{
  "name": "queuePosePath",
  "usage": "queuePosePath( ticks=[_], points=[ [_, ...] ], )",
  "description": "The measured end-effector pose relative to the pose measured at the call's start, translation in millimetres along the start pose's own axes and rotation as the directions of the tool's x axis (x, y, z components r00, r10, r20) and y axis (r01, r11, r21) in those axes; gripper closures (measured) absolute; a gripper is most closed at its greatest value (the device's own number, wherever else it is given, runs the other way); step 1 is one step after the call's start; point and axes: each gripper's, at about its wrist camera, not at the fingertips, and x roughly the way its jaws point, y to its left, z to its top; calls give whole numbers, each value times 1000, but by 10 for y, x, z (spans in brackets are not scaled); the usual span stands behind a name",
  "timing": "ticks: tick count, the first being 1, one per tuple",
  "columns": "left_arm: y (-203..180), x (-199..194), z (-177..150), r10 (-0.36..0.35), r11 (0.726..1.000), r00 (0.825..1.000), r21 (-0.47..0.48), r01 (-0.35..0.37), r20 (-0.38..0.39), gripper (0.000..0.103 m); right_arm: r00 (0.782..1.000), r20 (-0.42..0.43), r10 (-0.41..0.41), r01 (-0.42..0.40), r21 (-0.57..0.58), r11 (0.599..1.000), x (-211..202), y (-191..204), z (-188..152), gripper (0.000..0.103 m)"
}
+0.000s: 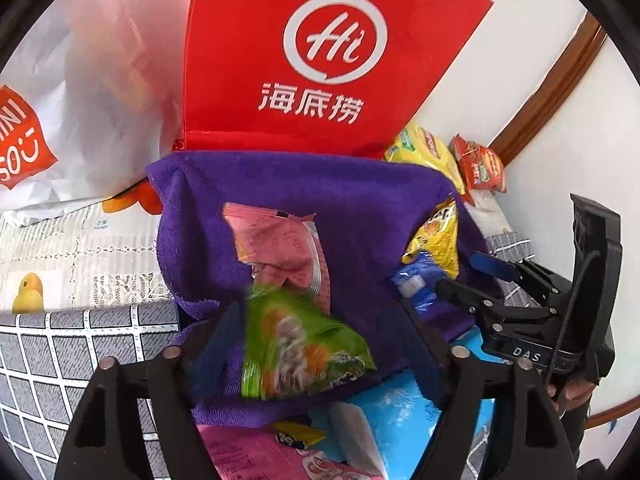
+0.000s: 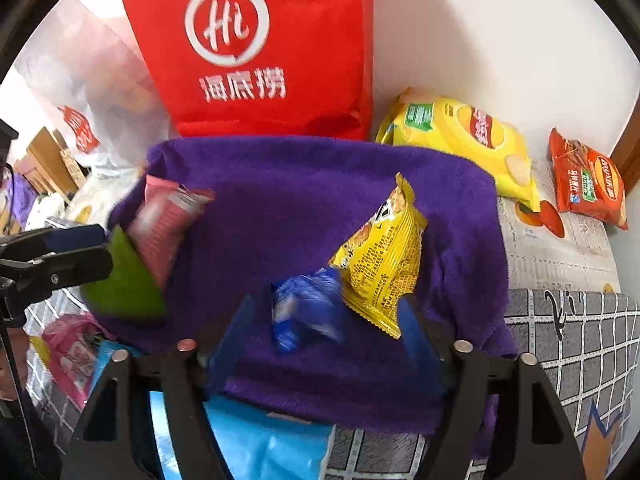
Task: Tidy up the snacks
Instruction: 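Lower both packets onto the purple towel and open both tools, then grasp the red gold-printed candy packet with the right tool while the left tool moves to the pink packet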
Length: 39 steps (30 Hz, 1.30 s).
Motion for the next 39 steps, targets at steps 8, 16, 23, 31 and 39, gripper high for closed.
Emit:
queuePosePath(
  ticks=[8, 16, 23, 31, 39],
  points=[
    [-55, -417, -122, -8, 1000, 998, -3, 9, 62, 25, 993, 113, 9, -15, 48, 999, -540, 25, -83, 28],
    [-81, -846, -400, 35, 999, 994, -1, -35, 103, 25, 984, 179, -15, -4, 108, 994, -1047, 79, -347, 31],
    [-90, -1095, -657, 78, 997, 988, -8, -78, 131, 25, 987, 159, -17, 4, 83, 997, -1270, 262, -799, 41],
    [-64, -1201, -914, 77, 997, 989, -22, -75, 126, 25, 992, 105, 74, -80, 47, 996, -1172, 463, -1363, 41],
    [-70, -1265, -1111, 67, 998, 991, -17, -65, 117, 25, 992, 53, 119, -115, -75, 991, -1036, 731, -1740, 39]
  ],
)
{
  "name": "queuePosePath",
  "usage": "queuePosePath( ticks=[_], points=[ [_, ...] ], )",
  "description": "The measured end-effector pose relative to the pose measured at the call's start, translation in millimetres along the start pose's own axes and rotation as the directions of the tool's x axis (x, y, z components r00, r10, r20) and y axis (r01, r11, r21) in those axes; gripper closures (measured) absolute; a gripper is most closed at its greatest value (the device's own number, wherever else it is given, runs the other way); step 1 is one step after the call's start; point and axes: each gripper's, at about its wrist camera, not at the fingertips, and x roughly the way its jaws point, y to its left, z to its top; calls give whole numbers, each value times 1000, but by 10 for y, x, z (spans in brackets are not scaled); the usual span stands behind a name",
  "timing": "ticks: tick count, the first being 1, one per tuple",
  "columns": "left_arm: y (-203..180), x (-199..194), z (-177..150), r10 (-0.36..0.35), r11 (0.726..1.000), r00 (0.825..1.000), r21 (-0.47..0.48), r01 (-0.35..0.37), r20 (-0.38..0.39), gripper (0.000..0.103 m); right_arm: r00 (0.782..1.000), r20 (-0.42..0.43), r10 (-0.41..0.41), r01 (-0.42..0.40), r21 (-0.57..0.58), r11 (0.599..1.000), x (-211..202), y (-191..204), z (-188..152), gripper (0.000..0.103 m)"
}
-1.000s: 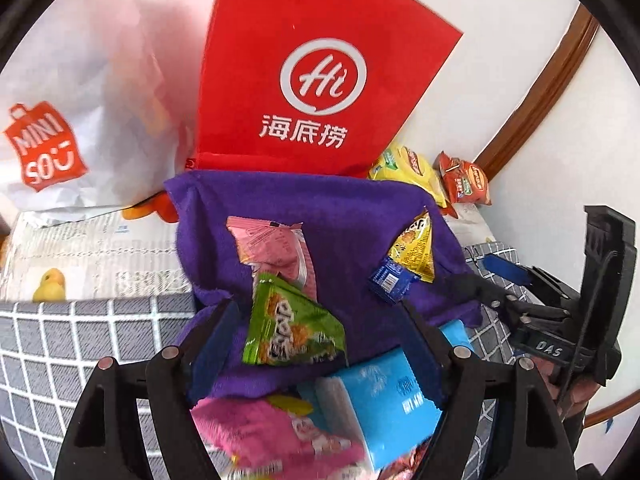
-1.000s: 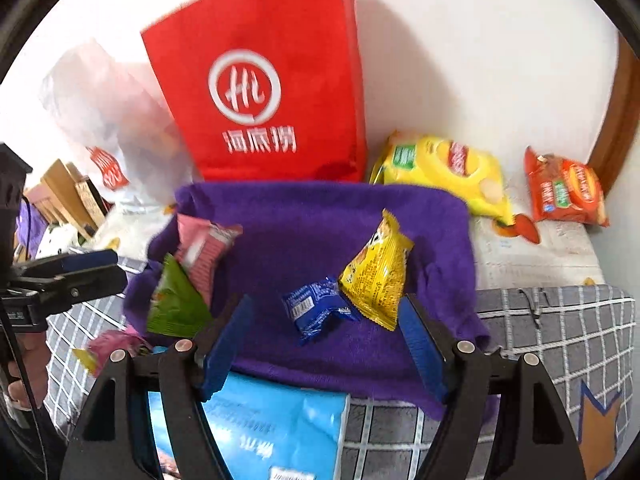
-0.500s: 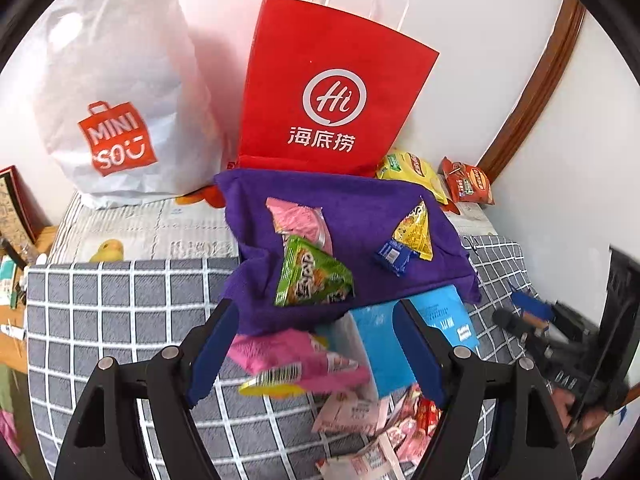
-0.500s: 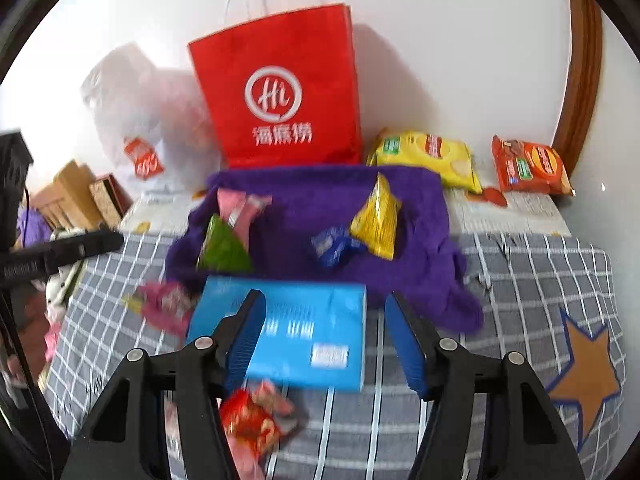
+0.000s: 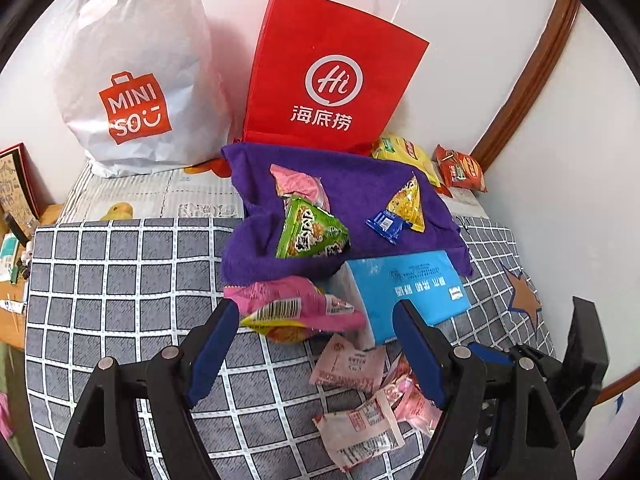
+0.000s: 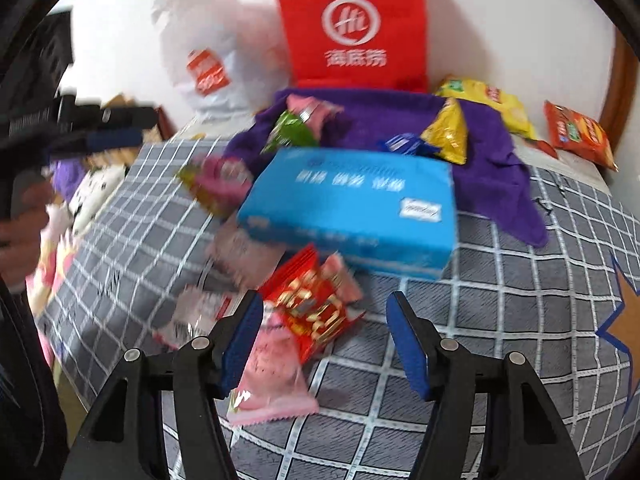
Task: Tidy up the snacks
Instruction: 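Grasp the red gold-printed candy packet with the right tool while the left tool moves to the pink packet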
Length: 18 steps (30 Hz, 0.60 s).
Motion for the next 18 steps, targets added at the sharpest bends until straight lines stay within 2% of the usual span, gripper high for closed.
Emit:
queuePosePath(
  ticks=[6, 14, 15, 16, 18],
  points=[
    [40, -48, -51, 15, 1000, 1000, 11, -15, 0, 25, 999, -37, -28, 26, -41, 999, 206, 62, -62, 39],
    [156, -10, -90, 19, 1000, 1000, -7, -19, -8, 25, 996, -56, -71, 66, -85, 994, 423, 60, 34, 40],
    [173, 13, -97, 16, 1000, 1000, -14, -16, -12, 25, 996, -55, -65, 60, -84, 995, 436, 55, 43, 42],
    [186, 33, -103, 14, 1000, 1000, -18, -14, -15, 25, 997, -55, -52, 47, -84, 995, 442, 55, 46, 54],
    [205, 78, -117, 12, 1000, 1000, -20, -12, -21, 25, 998, -52, -34, 29, -83, 996, 432, 59, 45, 60]
  ],
)
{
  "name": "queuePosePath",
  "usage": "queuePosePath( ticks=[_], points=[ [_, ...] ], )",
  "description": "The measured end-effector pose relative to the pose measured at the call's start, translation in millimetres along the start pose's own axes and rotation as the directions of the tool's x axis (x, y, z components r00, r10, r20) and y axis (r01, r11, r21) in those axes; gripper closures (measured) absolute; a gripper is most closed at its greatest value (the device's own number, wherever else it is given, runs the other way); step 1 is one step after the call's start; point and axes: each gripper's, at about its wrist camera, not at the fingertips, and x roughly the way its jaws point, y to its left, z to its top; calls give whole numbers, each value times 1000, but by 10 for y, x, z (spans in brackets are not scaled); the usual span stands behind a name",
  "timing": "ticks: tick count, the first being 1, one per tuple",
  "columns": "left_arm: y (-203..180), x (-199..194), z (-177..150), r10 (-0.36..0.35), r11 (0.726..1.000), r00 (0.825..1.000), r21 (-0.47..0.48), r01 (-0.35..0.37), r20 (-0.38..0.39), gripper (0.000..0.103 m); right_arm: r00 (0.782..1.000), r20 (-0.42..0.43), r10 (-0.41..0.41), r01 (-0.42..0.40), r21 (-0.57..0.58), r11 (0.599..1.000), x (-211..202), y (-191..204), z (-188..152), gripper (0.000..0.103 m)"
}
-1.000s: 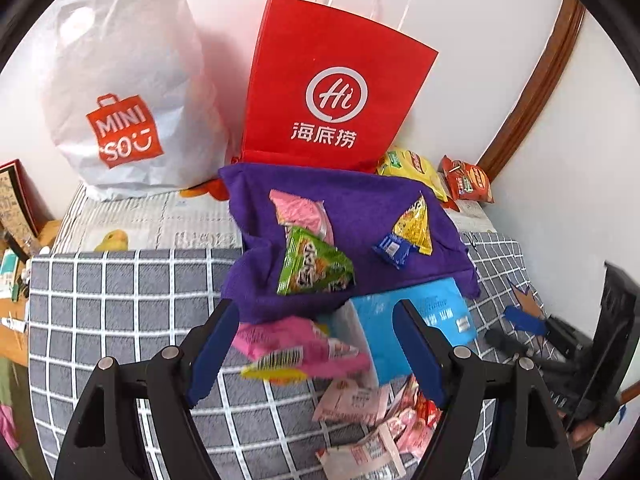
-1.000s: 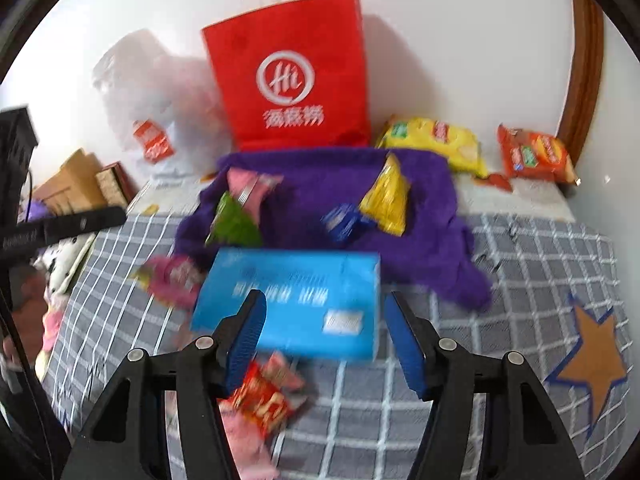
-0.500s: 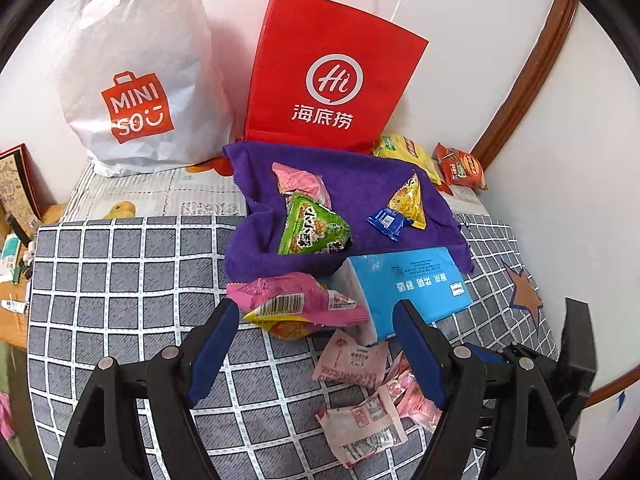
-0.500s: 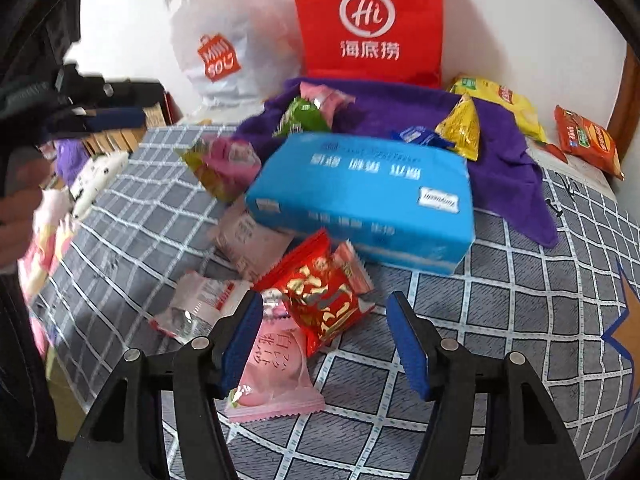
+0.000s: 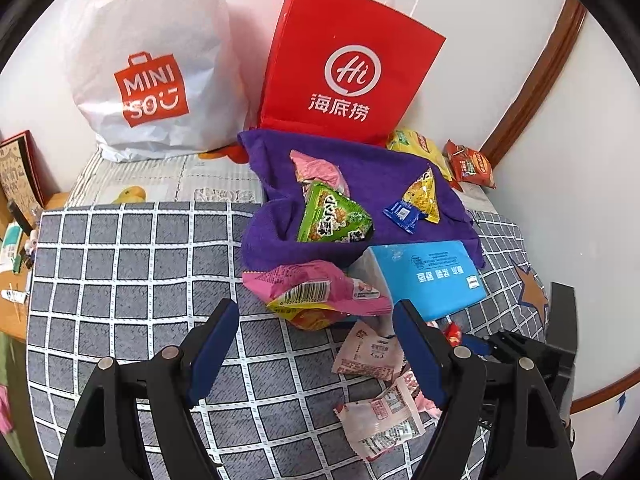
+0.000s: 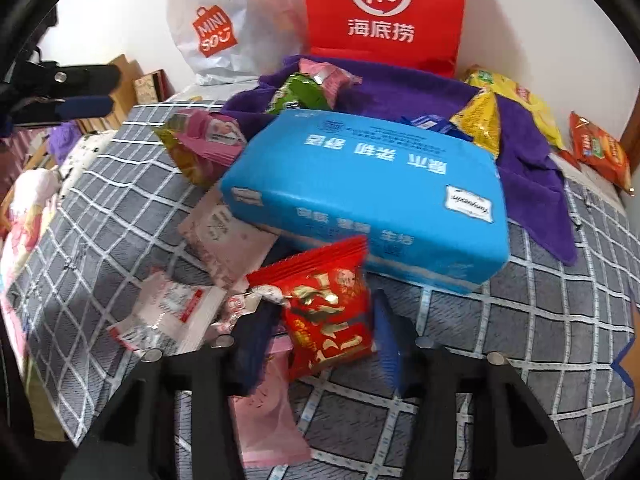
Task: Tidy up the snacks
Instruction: 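Grasp the red gold-printed candy packet with the right tool while the left tool moves to the pink packet, then grasp the pink-and-yellow packet with the left tool while the right tool lifts the red packet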
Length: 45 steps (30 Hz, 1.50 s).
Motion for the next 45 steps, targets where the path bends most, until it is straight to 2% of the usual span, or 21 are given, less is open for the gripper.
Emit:
queuePosePath(
  ticks=[6, 12, 15, 19, 23, 30, 34, 37, 39, 45],
  points=[
    [-25, 169, -53, 0, 999, 1000, 32, 1, -16, 25, 998, 45, -39, 39, 9, 999, -180, -56, -60, 60],
    [-105, 368, -109, 58, 993, 998, 109, -55, -28, 25, 994, 74, -78, 70, 106, 992, -376, -339, -120, 60],
    [-85, 397, -77, 17, 996, 999, 89, -14, -32, 25, 993, 74, -88, 76, 149, 986, -404, -481, -147, 60],
    [-18, 476, 39, 16, 999, 999, 34, -15, -29, 25, 993, 59, -106, 93, 200, 975, -374, -648, -180, 60],
    [67, 613, 152, -21, 999, 998, -32, 19, -59, 25, 993, 41, -113, 101, 233, 967, -309, -733, -212, 60],
    [-34, 925, 162, -9, 1000, 990, -1, 9, -144, 25, 992, 12, -125, 118, 252, 960, -212, -838, -291, 60],
    [-55, 958, 157, -2, 1000, 991, 4, 2, -131, 23, 991, -3, -132, 129, 246, 961, -176, -847, -298, 60],
    [-65, 931, 138, -4, 1000, 993, 26, 7, -122, 26, 990, -9, -140, 138, 237, 962, -158, -837, -299, 60],
    [-60, 904, 118, 4, 999, 993, 35, 0, -115, 33, 989, -11, -145, 144, 232, 962, -153, -829, -299, 60],
    [-12, 776, 41, -10, 1000, 994, 17, 12, -106, 40, 990, -6, -143, 141, 242, 960, -183, -824, -314, 60]
  ],
)
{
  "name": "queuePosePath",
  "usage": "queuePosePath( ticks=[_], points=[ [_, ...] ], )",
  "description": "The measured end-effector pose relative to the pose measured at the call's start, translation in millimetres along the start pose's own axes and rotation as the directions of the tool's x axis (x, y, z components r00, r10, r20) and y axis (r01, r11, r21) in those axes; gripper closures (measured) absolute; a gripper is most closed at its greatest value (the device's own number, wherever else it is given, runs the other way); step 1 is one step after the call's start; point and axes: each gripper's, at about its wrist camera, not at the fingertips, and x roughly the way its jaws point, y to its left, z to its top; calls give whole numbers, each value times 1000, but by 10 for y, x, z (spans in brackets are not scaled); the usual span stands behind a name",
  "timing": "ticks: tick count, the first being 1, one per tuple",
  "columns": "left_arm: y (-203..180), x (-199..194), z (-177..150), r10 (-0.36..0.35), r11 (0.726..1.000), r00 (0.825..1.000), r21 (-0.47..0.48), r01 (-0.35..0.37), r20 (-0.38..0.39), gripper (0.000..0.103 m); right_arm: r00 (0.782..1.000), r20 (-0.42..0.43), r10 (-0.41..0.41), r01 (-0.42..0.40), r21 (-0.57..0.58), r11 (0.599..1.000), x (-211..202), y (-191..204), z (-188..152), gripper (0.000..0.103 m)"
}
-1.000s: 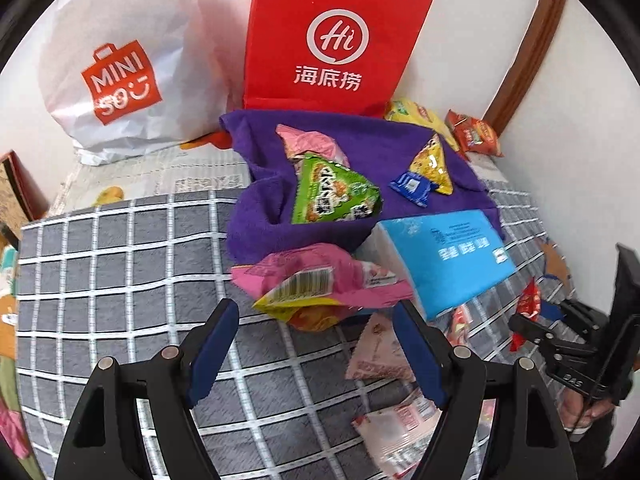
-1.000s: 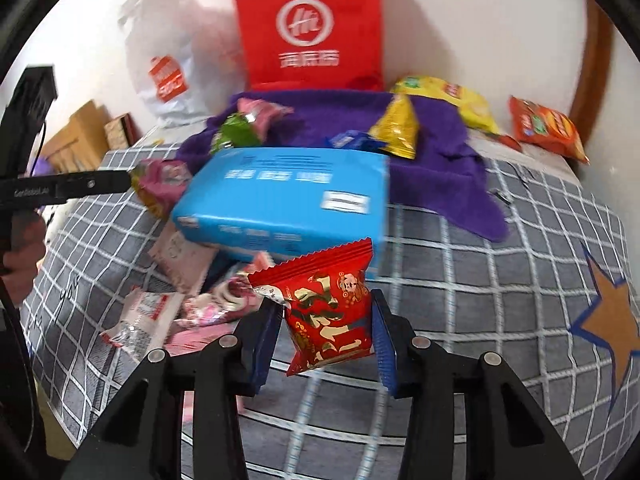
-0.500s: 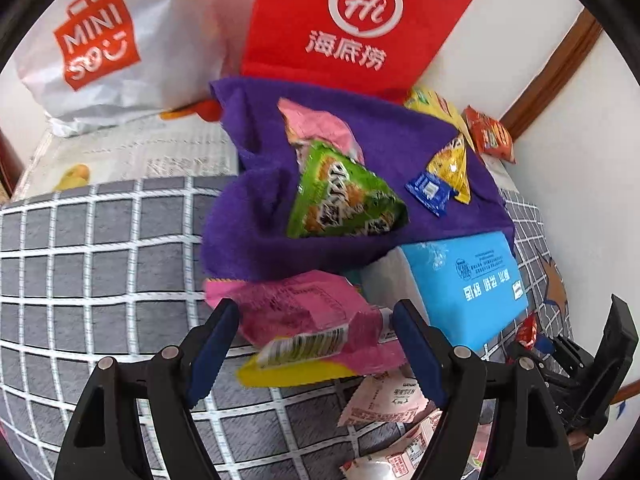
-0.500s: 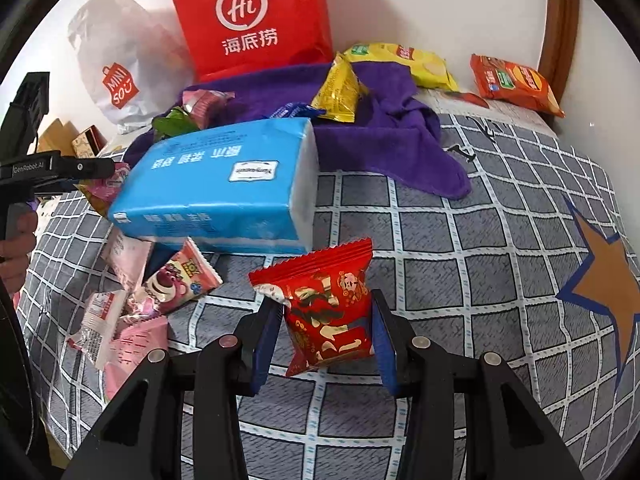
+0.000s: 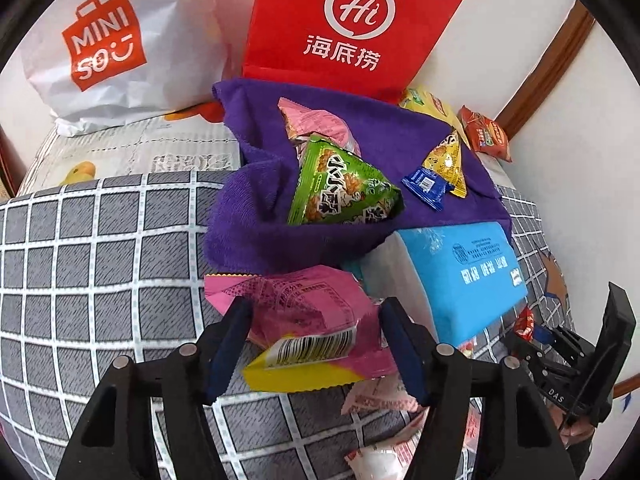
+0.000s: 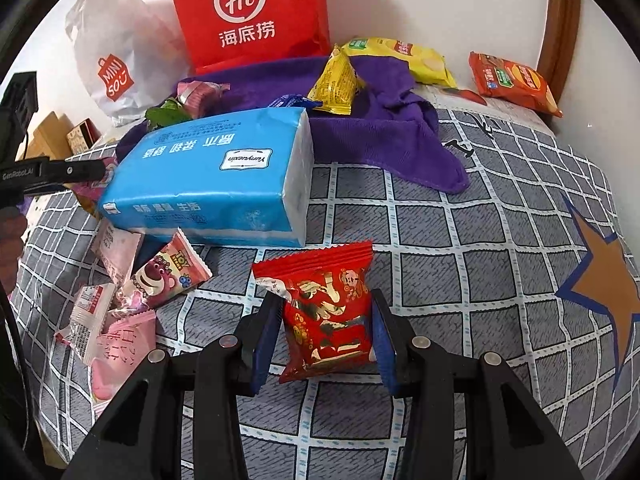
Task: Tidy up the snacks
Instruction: 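Grasp the pink-and-yellow packet with the left tool while the right tool lifts the red packet, then carry the red packet and pink packet in both tools toward the purple towel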
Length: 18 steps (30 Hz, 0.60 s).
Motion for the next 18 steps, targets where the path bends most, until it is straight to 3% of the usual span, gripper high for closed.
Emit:
queuePosePath(
  ticks=[18],
  points=[
    [-28, -539, -393, 4, 1000, 997, -6, -3, 82, 44, 999, 49, -4, 3, 19, 1000, -368, 82, -39, 61]
  ],
)
